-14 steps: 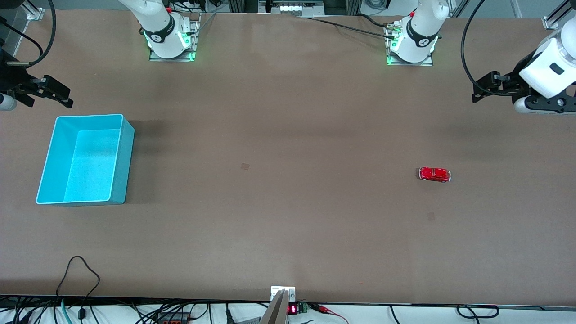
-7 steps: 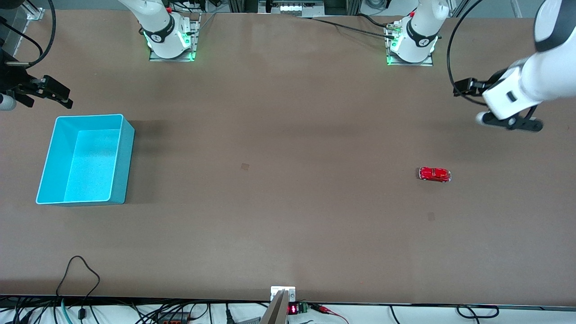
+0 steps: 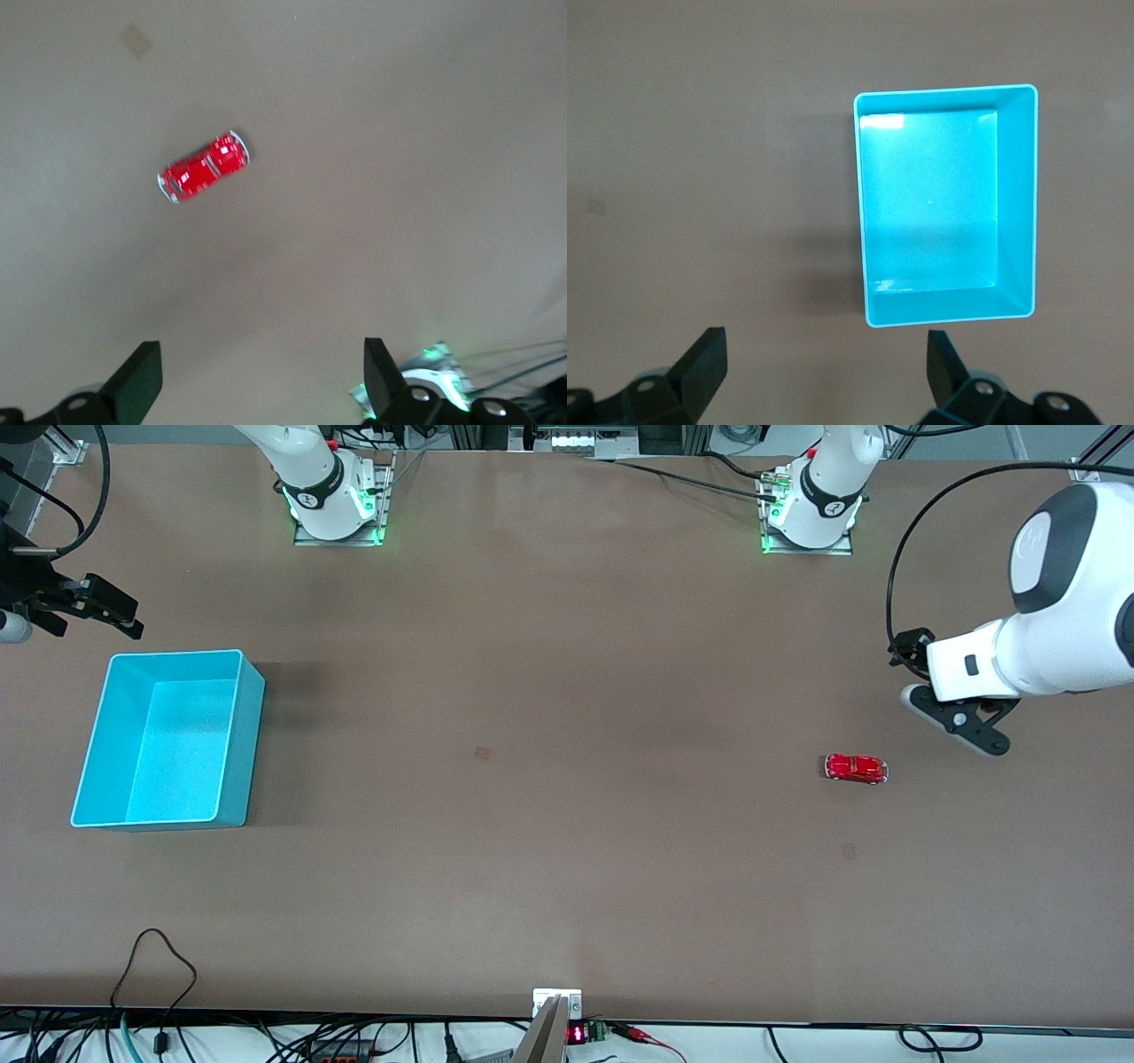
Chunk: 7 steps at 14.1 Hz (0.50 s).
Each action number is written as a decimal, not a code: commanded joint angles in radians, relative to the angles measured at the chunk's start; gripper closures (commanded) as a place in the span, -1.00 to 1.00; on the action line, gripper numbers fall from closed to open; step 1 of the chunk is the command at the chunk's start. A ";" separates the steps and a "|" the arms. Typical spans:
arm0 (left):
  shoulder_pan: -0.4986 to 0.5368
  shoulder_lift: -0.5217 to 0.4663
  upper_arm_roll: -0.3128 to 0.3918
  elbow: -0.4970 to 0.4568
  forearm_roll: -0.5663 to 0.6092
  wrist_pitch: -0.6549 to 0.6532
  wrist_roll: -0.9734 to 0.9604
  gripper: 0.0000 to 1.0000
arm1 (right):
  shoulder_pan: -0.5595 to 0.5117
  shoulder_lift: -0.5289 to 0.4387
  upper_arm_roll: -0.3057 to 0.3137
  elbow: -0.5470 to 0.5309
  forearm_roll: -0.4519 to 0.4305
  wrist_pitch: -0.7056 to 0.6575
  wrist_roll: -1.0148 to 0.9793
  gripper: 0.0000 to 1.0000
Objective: Wind red beetle toy and store in blue box
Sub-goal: 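Move the left gripper over the red toy beetle car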
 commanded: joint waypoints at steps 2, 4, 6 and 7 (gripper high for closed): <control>0.002 -0.004 -0.001 -0.119 0.042 0.238 0.304 -1.00 | -0.006 0.004 0.002 0.012 0.001 -0.006 -0.005 -1.00; 0.009 -0.004 -0.001 -0.196 0.065 0.352 0.408 -1.00 | -0.007 0.004 0.002 0.012 0.001 -0.007 -0.005 -1.00; 0.022 -0.002 -0.001 -0.313 0.111 0.531 0.476 -1.00 | -0.009 0.009 0.002 0.012 0.001 -0.004 -0.005 -1.00; 0.026 -0.002 -0.001 -0.382 0.123 0.637 0.502 -1.00 | -0.009 0.022 0.002 0.012 0.001 -0.009 -0.007 -1.00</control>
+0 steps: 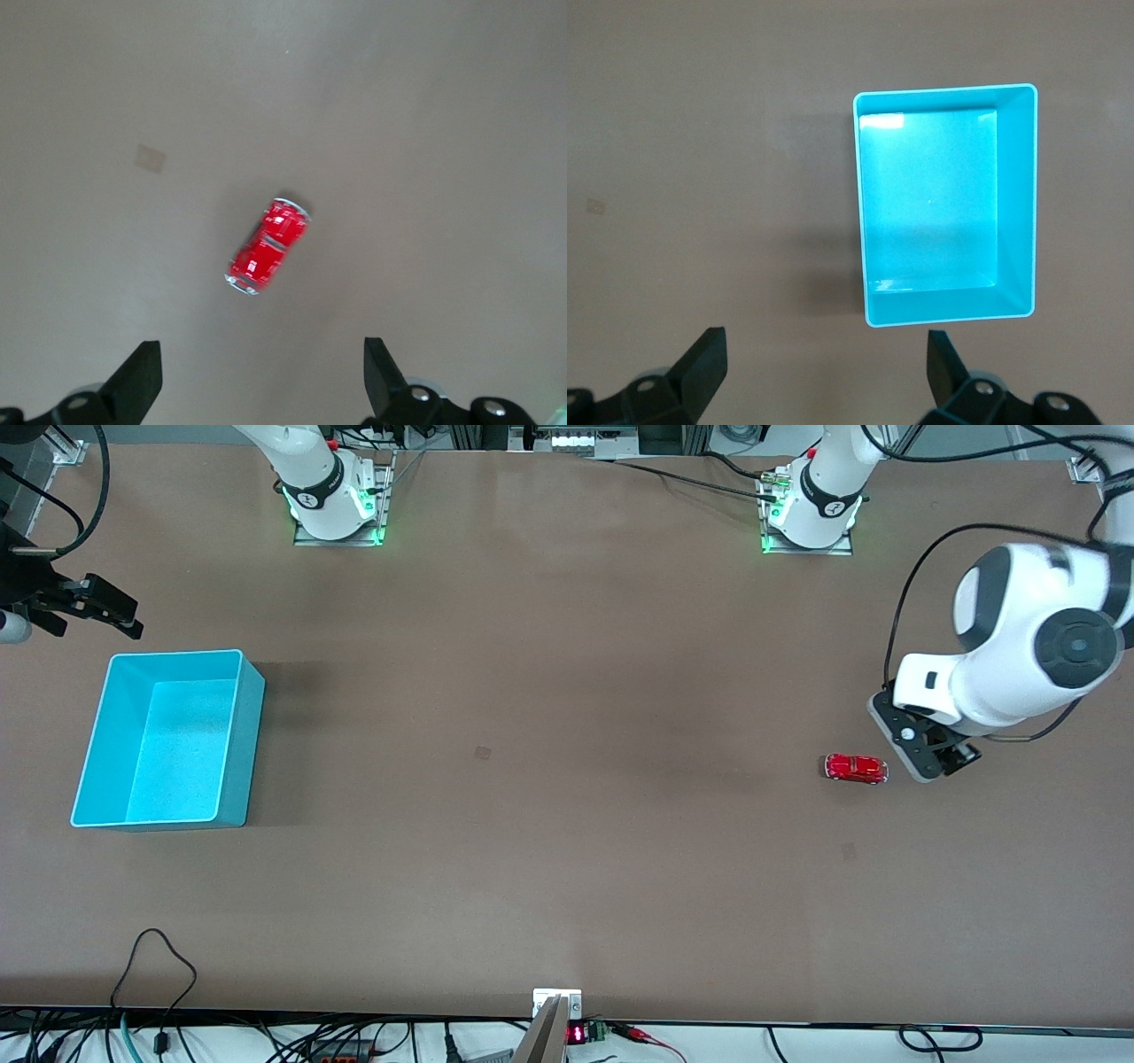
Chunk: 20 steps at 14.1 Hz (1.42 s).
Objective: Wind red beetle toy and store in blue box
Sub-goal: 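Move the left gripper over the red toy beetle car, then lower the left gripper and close it on the red car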
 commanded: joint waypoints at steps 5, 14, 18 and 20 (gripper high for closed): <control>0.079 0.098 -0.002 -0.213 0.044 0.418 0.324 -1.00 | 0.000 0.036 0.004 0.021 0.004 -0.002 -0.005 -1.00; 0.120 0.208 -0.014 -0.218 0.040 0.512 0.473 -1.00 | -0.008 0.062 0.001 0.061 0.006 0.009 -0.003 -1.00; 0.119 0.233 -0.015 -0.218 0.040 0.512 0.474 -0.79 | -0.010 0.068 0.001 0.061 0.004 0.010 -0.003 -1.00; 0.122 0.235 -0.034 -0.218 0.038 0.511 0.474 -0.70 | -0.010 0.068 -0.001 0.063 0.003 0.016 -0.005 -1.00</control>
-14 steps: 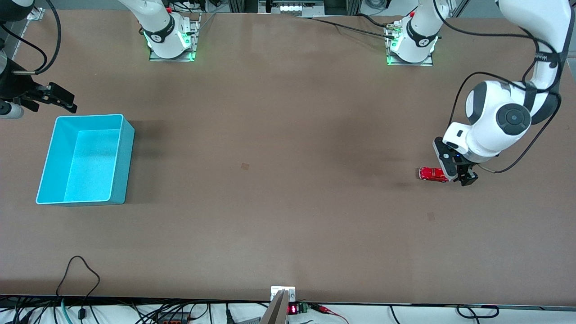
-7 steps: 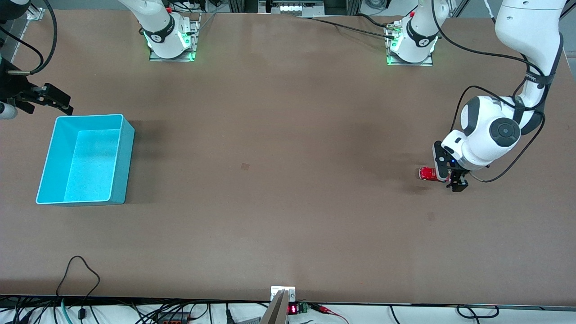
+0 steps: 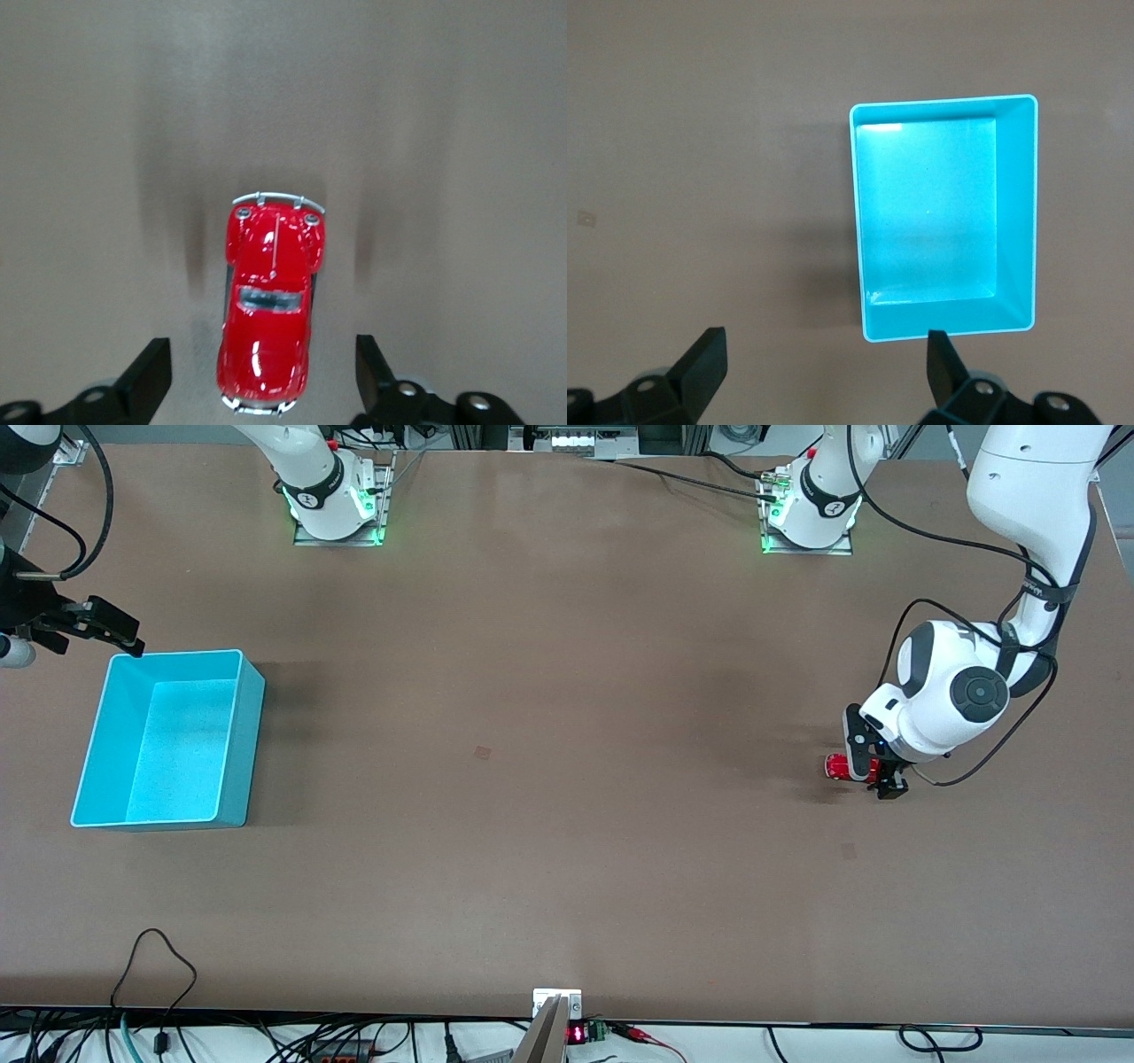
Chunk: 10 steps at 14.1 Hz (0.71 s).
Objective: Wind red beetle toy and store in blue box
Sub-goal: 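Lower the left gripper and close it on the red car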
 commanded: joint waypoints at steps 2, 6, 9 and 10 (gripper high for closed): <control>0.016 0.015 -0.026 0.008 0.016 0.002 0.018 -0.37 | -0.009 0.006 0.002 0.022 0.004 -0.001 -0.005 -1.00; 0.019 0.018 -0.028 0.011 0.015 -0.006 0.017 0.61 | -0.009 0.006 0.002 0.022 0.004 0.000 -0.003 -1.00; 0.019 0.023 -0.028 0.017 0.009 -0.007 0.009 0.68 | -0.009 0.008 0.002 0.046 0.006 0.000 -0.003 -1.00; 0.019 0.030 -0.028 0.019 0.007 -0.007 0.007 0.68 | -0.009 0.017 0.002 0.051 0.004 0.000 -0.003 -1.00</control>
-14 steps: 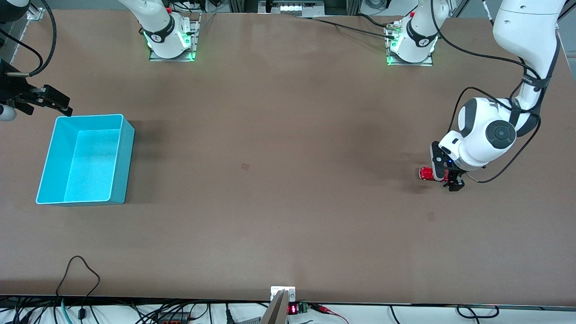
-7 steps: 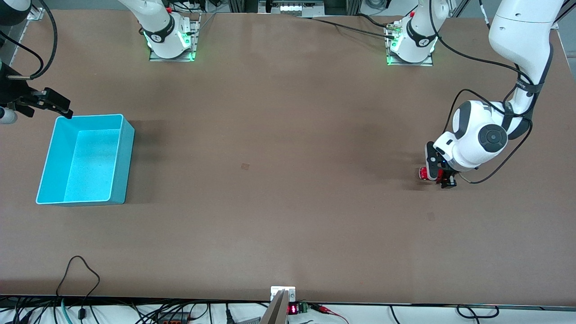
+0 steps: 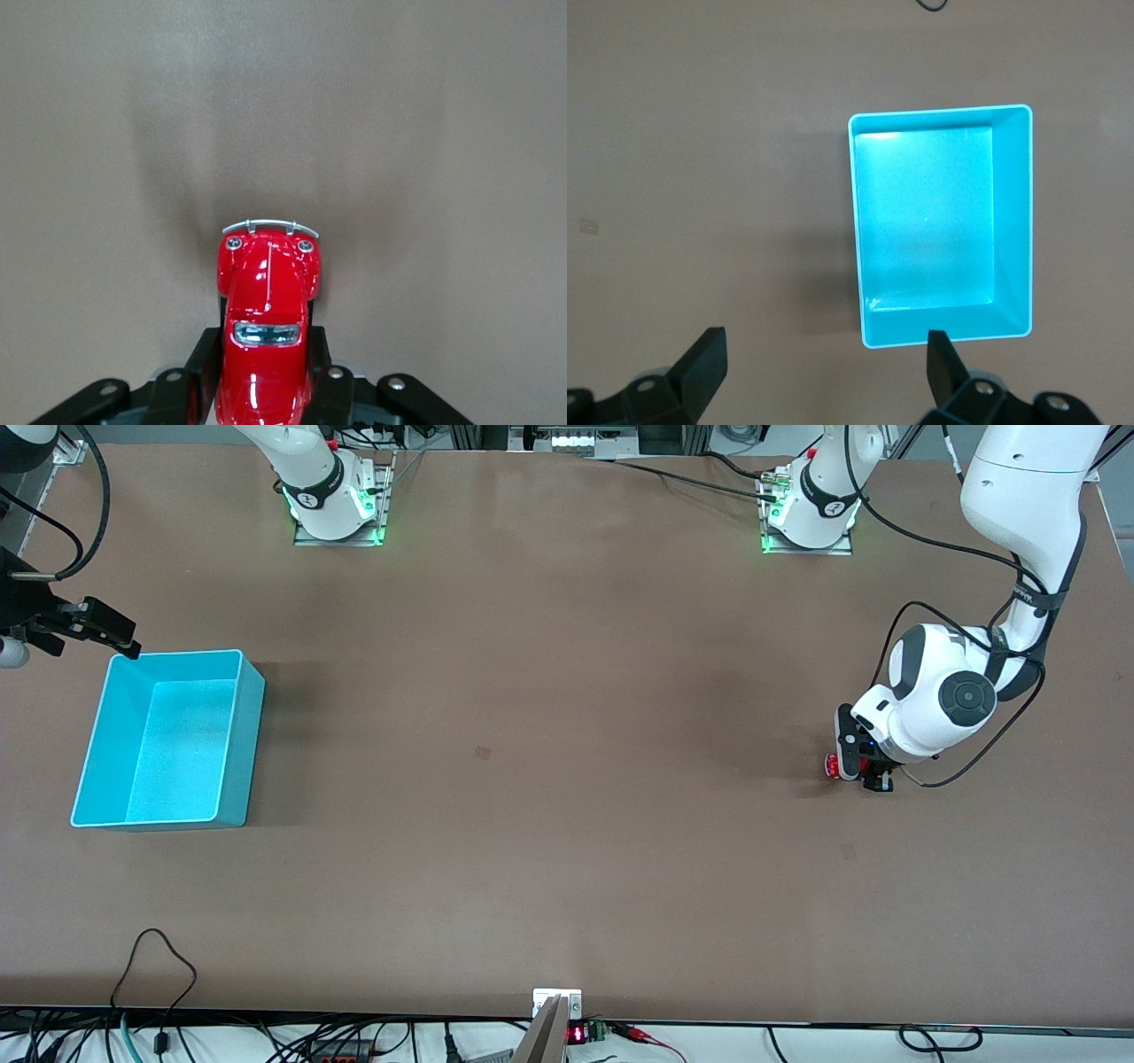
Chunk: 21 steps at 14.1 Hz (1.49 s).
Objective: Wind red beetle toy and store in blue box
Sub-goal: 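Lower the left gripper and close it on the red car, then drag the car backward along the table with the left gripper, then release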
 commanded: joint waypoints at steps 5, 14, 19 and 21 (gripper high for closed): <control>0.075 0.061 -0.013 0.048 0.009 -0.007 0.016 0.67 | -0.013 0.020 0.000 0.053 0.004 -0.011 -0.003 -1.00; 0.270 0.091 -0.012 0.104 0.016 -0.004 0.221 0.66 | -0.021 0.014 0.001 0.053 0.006 -0.055 -0.017 -1.00; 0.335 0.108 -0.010 0.130 0.018 0.000 0.284 0.65 | -0.014 0.018 0.003 0.051 0.009 -0.051 -0.017 -1.00; 0.342 0.111 -0.010 0.150 0.019 0.000 0.293 0.64 | -0.014 0.018 0.003 0.053 0.009 -0.051 -0.017 -1.00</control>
